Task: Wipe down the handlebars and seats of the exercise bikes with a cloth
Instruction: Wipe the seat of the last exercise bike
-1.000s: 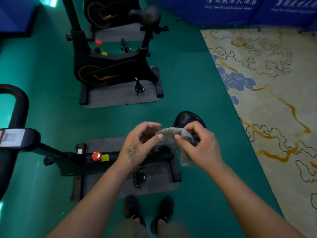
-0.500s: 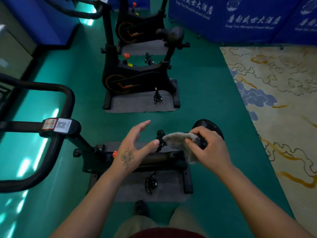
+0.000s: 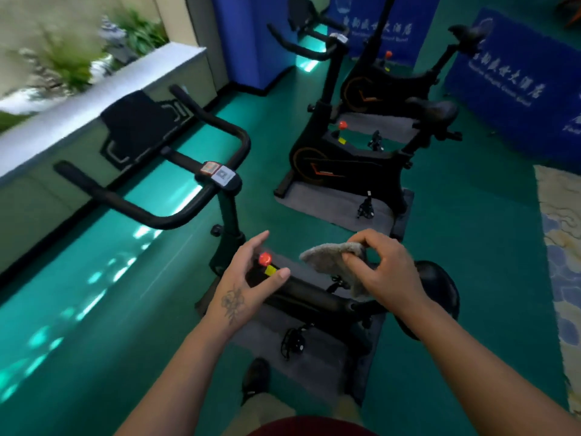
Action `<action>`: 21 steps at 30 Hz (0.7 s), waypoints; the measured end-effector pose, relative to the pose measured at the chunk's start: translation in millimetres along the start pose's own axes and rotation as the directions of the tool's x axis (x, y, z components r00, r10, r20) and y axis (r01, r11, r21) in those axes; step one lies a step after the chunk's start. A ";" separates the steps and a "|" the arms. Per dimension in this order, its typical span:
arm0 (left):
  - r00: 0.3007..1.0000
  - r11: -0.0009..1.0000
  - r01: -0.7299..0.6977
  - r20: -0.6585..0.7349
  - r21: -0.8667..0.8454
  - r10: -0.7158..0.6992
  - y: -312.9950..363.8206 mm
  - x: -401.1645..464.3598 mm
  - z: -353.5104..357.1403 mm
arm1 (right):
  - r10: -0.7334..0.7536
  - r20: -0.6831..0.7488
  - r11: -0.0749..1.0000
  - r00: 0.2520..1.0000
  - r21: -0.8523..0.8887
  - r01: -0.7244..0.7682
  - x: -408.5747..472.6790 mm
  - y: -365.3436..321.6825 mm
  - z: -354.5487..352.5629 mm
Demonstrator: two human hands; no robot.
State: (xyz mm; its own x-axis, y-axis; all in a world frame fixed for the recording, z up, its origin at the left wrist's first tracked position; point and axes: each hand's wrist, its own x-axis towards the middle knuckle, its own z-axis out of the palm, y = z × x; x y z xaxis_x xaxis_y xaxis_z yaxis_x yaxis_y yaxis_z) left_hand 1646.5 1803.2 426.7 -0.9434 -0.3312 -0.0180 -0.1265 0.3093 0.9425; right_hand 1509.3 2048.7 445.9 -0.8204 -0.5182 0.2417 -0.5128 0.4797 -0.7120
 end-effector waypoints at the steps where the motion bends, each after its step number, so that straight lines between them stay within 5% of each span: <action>1: 0.999 1.000 0.012 -0.045 -0.007 -0.012 -1.0 -12.8 -6.5 | -0.031 0.035 0.999 0.999 0.017 0.030 2.7 -6.8 5.7; 13: 0.834 0.984 0.177 -0.525 -0.035 -0.169 -17.0 -177.2 -106.4 | -0.350 0.323 0.929 0.879 0.236 0.284 2.9 -136.8 117.6; 21: 0.707 0.965 0.242 -0.664 -0.097 -0.244 -37.7 -260.8 -154.4 | -0.464 0.383 0.882 0.799 0.288 0.374 -26.6 -209.6 188.9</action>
State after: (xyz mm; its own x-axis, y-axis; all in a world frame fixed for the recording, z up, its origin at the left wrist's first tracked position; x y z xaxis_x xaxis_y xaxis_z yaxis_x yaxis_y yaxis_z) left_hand 1944.6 1740.2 447.4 -0.4321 -0.9016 -0.0213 -0.3208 0.1316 0.9380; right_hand 1686.4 1828.2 464.2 -0.3208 -0.9076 0.2708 -0.6855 0.0252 -0.7276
